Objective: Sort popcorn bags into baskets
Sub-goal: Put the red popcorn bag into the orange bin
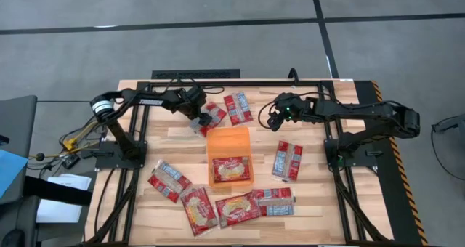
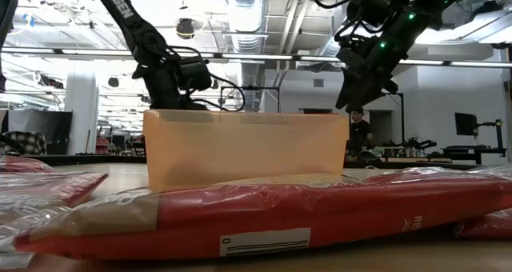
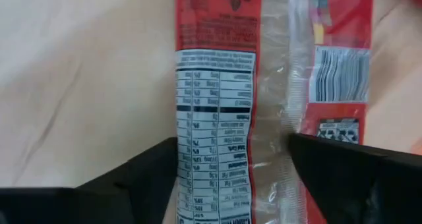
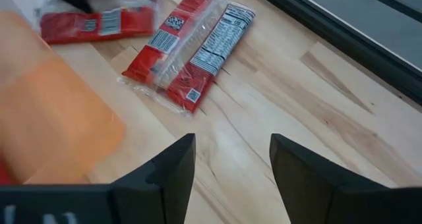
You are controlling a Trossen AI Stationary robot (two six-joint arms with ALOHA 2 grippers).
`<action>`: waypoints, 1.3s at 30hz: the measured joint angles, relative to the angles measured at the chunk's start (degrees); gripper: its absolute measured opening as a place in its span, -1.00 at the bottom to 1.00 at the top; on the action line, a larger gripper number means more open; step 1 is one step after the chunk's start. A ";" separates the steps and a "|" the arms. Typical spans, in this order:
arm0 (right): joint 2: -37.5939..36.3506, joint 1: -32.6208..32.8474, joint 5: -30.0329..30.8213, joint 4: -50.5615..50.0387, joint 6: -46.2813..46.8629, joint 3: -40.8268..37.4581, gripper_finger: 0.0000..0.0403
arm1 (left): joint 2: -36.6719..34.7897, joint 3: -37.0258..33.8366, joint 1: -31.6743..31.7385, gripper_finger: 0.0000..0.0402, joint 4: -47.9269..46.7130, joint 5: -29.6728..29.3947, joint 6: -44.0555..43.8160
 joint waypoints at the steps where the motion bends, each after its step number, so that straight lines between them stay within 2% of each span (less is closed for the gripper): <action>1: -0.02 0.00 0.00 -0.01 0.00 0.00 0.08 | 0.41 0.15 0.00 0.22 -0.34 -0.27 -0.48; 4: -0.02 -0.09 0.07 -0.01 0.01 0.00 0.07 | 0.60 0.13 0.39 -0.17 -1.12 -0.79 -0.94; 8: -0.02 -0.20 0.11 -0.01 0.00 0.00 0.05 | 0.56 0.08 1.58 -0.79 -1.68 -0.62 -1.58; 10: -0.04 -0.20 0.11 -0.01 -0.01 0.00 0.03 | 0.27 -0.02 2.19 -0.92 -1.68 -0.34 -2.59; 16: -0.04 -0.17 0.11 -0.03 -0.05 0.00 -0.02 | -3.45 0.92 3.66 -0.98 -4.31 -0.28 -3.12; 24: -0.07 -0.24 0.11 -0.01 -0.46 0.00 -0.09 | -12.43 7.84 5.07 -1.00 -11.00 -0.53 -2.18; 29: -0.07 -0.31 0.11 0.01 -0.87 0.00 -0.12 | -17.84 13.80 4.28 -1.00 -14.19 4.60 2.76; 34: -0.57 -1.21 0.13 -0.18 -1.55 0.00 -0.13 | -20.78 19.06 -1.96 -1.00 -16.23 10.23 9.62; 36: -0.73 -1.85 0.11 -0.51 -1.57 0.02 -0.12 | -20.73 21.20 -5.94 -1.00 -17.11 9.72 12.11; 39: -1.11 -2.63 0.13 -0.22 -1.68 0.02 -0.11 | -19.82 22.91 -12.00 -1.00 -15.85 5.44 13.83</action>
